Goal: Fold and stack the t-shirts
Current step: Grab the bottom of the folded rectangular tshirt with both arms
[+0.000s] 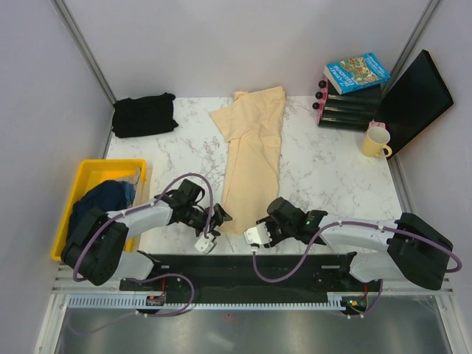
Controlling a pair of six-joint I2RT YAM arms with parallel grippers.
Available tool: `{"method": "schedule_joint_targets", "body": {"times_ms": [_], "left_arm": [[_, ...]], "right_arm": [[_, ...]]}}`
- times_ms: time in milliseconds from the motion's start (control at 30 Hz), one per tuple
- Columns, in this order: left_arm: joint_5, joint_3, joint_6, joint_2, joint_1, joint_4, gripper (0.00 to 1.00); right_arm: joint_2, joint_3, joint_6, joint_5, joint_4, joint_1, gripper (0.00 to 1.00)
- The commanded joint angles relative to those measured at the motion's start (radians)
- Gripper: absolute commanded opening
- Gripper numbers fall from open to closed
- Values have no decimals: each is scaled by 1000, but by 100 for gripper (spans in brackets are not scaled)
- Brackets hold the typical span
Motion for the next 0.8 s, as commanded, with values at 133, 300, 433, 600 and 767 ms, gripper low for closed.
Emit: {"method": "schedule_joint_targets", "body": {"times_ms": [133,300,433,600,767], "left_arm": [[-86,57,220,81,-6,-33,47],[-97,77,203,102,-9,-31,24],[-88,89,155,98,-21,-31,2],[-74,143,-7,70,-23,-33,2],[-60,255,-225,52,-23,-33,2]], "right_arm": [[43,29,39,26,-78,-2,21],[35,46,36,23,-103,-8,12],[40,65,50,23,-117,-13,0],[40,130,105,11,-150,-39,0],[72,272,171,-32,-232,-91,0]]}}
